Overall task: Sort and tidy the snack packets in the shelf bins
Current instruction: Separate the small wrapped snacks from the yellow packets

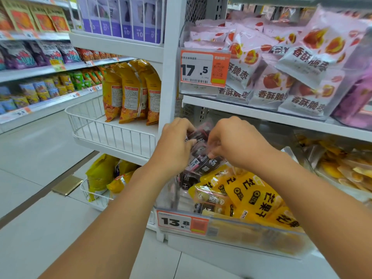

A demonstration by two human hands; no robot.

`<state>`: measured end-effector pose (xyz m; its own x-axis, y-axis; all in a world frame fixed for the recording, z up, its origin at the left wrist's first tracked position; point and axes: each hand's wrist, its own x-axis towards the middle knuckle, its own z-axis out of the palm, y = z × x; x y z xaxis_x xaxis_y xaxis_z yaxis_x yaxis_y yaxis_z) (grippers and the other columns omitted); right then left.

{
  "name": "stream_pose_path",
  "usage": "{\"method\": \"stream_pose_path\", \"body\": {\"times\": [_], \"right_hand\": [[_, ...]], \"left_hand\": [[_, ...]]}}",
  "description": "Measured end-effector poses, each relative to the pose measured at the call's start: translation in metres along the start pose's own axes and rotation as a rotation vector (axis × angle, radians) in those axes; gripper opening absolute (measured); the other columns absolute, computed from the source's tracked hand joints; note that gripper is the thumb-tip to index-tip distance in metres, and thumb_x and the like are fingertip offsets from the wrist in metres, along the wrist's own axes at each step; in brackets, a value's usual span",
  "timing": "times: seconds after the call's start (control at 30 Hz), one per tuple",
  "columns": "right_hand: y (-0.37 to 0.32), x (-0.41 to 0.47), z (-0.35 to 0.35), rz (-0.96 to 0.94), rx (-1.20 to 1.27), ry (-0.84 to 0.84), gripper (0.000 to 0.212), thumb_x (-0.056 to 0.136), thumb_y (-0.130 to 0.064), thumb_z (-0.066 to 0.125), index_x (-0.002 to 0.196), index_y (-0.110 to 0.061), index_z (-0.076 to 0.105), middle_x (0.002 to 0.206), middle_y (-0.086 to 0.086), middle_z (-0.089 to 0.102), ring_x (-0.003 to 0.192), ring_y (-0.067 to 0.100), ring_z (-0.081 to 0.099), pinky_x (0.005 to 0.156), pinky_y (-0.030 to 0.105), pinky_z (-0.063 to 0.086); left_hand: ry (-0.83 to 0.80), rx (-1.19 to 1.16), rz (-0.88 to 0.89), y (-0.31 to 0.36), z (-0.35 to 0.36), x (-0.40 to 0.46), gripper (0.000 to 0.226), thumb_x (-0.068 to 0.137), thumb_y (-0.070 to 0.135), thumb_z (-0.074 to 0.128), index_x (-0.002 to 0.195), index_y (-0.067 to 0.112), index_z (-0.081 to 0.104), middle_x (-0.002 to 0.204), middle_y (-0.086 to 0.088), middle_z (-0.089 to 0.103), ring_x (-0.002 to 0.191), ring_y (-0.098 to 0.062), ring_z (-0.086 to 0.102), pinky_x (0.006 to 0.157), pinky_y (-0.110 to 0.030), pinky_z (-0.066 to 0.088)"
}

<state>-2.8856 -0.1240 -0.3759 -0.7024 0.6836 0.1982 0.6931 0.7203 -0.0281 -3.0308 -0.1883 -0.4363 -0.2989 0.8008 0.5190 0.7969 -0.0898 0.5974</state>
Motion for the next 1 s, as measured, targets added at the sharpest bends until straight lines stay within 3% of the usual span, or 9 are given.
{"method": "stream_pose_path", "body": {"times": [0.13, 0.2, 0.3, 0.43, 0.53, 0.67, 0.77, 0.9, 1.0], "right_hand": [[0.004, -0.010, 0.000, 0.009, 0.056, 0.008, 0.031, 0.071, -0.038, 0.087, 0.099, -0.031, 0.076, 0.102, 0.003, 0.069, 0.092, 0.029, 0.066, 0.077, 0.034, 0.051], [0.005, -0.009, 0.002, 0.011, 0.082, -0.008, 0.030, 0.072, -0.037, 0.087, 0.099, -0.029, 0.076, 0.101, 0.003, 0.068, 0.092, 0.029, 0.066, 0.078, 0.035, 0.052], [0.007, -0.001, 0.010, 0.002, 0.102, -0.041, 0.025, 0.072, -0.034, 0.087, 0.093, -0.025, 0.076, 0.099, 0.003, 0.068, 0.092, 0.029, 0.065, 0.078, 0.037, 0.054], [0.006, 0.014, 0.020, -0.099, 0.074, -0.154, 0.025, 0.077, -0.028, 0.084, 0.089, -0.017, 0.066, 0.137, 0.005, 0.050, 0.119, 0.033, 0.049, 0.093, 0.043, 0.047], [0.005, 0.024, 0.020, -0.146, 0.104, -0.316, 0.024, 0.084, -0.026, 0.078, 0.093, -0.016, 0.058, 0.110, 0.006, 0.063, 0.103, 0.028, 0.058, 0.076, 0.033, 0.044], [-0.002, 0.031, 0.023, -0.157, 0.075, -0.329, 0.026, 0.083, -0.035, 0.079, 0.092, -0.020, 0.059, 0.100, 0.002, 0.064, 0.093, 0.026, 0.062, 0.078, 0.040, 0.052], [-0.017, 0.030, 0.033, -0.177, 0.037, -0.222, 0.037, 0.076, -0.048, 0.081, 0.084, -0.022, 0.056, 0.093, -0.001, 0.064, 0.085, 0.025, 0.061, 0.067, 0.035, 0.048], [-0.028, 0.027, 0.052, -0.184, 0.156, -0.282, 0.047, 0.065, -0.043, 0.089, 0.087, -0.016, 0.058, 0.088, 0.001, 0.062, 0.081, 0.026, 0.059, 0.067, 0.038, 0.050], [-0.018, 0.027, 0.041, -0.103, 0.305, -0.401, 0.057, 0.066, -0.038, 0.090, 0.108, -0.022, 0.056, 0.109, -0.002, 0.059, 0.099, 0.022, 0.059, 0.083, 0.039, 0.054]], "left_hand": [[-0.116, -0.216, -0.320, 0.000, 0.001, 0.003, 0.022, 0.088, 0.001, 0.068, 0.087, 0.020, 0.057, 0.089, -0.003, 0.063, 0.080, -0.024, 0.061, 0.067, -0.034, 0.051], [-0.229, -0.185, -0.448, -0.001, 0.001, 0.003, 0.025, 0.086, -0.006, 0.063, 0.087, 0.018, 0.055, 0.088, -0.004, 0.060, 0.074, -0.021, 0.056, 0.059, -0.030, 0.044], [-0.395, 0.034, -0.474, 0.000, 0.003, 0.004, 0.028, 0.085, -0.005, 0.055, 0.106, 0.013, 0.054, 0.099, -0.010, 0.060, 0.088, -0.027, 0.059, 0.065, -0.031, 0.043], [-0.501, 0.068, -0.532, 0.007, 0.002, 0.003, 0.028, 0.089, -0.004, 0.045, 0.112, 0.007, 0.056, 0.105, -0.017, 0.063, 0.095, -0.031, 0.061, 0.073, -0.035, 0.048], [-0.521, -0.005, -0.648, 0.011, -0.001, -0.002, 0.023, 0.094, -0.003, 0.039, 0.106, 0.001, 0.057, 0.089, -0.016, 0.057, 0.074, -0.029, 0.054, 0.066, -0.033, 0.048], [-0.614, 0.116, -0.565, 0.028, -0.018, -0.017, 0.014, 0.096, 0.003, 0.044, 0.090, 0.008, 0.056, 0.089, -0.016, 0.057, 0.066, -0.020, 0.047, 0.051, -0.024, 0.041], [-0.708, 0.368, -0.421, 0.038, -0.034, -0.035, 0.003, 0.097, 0.010, 0.052, 0.096, 0.012, 0.051, 0.098, -0.008, 0.055, 0.084, -0.022, 0.056, 0.061, -0.027, 0.044], [-0.749, 0.404, -0.356, 0.038, -0.056, -0.044, 0.039, 0.090, 0.002, 0.063, 0.125, 0.020, 0.059, 0.110, -0.003, 0.053, 0.095, -0.020, 0.063, 0.064, -0.023, 0.050], [-0.797, 0.465, -0.269, 0.042, -0.059, -0.045, 0.055, 0.087, -0.001, 0.068, 0.131, 0.030, 0.062, 0.122, -0.002, 0.055, 0.102, -0.020, 0.061, 0.069, -0.020, 0.047]]}}
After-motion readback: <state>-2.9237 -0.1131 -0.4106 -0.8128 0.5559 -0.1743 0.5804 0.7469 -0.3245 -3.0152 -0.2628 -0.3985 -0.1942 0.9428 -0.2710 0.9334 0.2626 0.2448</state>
